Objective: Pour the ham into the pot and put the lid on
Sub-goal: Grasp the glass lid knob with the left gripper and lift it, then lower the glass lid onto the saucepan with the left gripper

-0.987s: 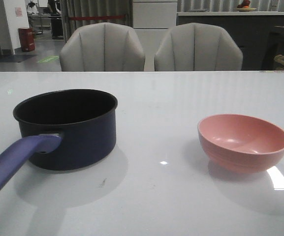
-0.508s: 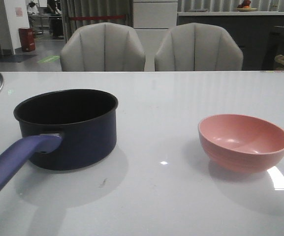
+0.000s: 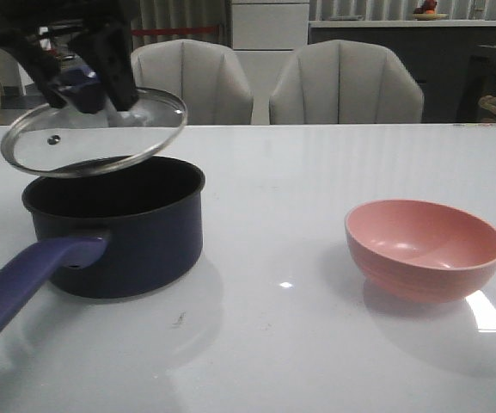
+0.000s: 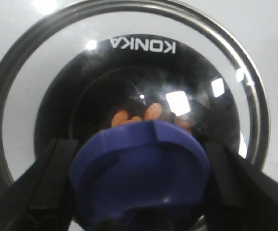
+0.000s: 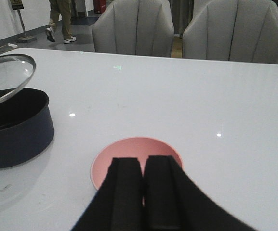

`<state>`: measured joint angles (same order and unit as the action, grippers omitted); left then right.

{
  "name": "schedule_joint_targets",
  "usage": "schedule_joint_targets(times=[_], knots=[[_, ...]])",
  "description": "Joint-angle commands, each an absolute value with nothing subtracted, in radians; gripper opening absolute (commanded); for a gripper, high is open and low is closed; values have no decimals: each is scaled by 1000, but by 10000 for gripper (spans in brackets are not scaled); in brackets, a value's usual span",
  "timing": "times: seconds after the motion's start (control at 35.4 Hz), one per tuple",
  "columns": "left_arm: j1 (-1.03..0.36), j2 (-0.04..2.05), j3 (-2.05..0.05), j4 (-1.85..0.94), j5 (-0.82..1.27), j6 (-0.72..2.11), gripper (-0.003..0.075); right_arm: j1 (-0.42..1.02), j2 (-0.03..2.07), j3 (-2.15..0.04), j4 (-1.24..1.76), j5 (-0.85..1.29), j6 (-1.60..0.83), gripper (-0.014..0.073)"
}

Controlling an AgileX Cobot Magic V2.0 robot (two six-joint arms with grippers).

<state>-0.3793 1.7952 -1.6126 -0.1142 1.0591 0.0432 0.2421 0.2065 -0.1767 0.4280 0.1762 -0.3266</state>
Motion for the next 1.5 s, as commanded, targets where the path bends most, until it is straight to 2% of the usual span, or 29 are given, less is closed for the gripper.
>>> schedule_joint_targets(times=[0.0, 0.28, 1.1, 1.18, 1.47], knots=[[-414, 1783, -1690, -118, 1050, 42, 130, 241, 215, -206, 436, 108, -334, 148], [-433, 1840, -1747, -21, 1181, 42, 130, 241, 215, -206, 436, 108, -334, 148], [-433, 1896, -1747, -82, 1147, 42, 140, 241, 215, -206, 436, 108, -334, 148], [-433, 1896, -1747, -82, 1158, 42, 183, 241, 215, -206, 436, 108, -334, 148], [-433, 1896, -1747, -82, 1167, 42, 404, 241, 215, -206, 436, 108, -334, 148]])
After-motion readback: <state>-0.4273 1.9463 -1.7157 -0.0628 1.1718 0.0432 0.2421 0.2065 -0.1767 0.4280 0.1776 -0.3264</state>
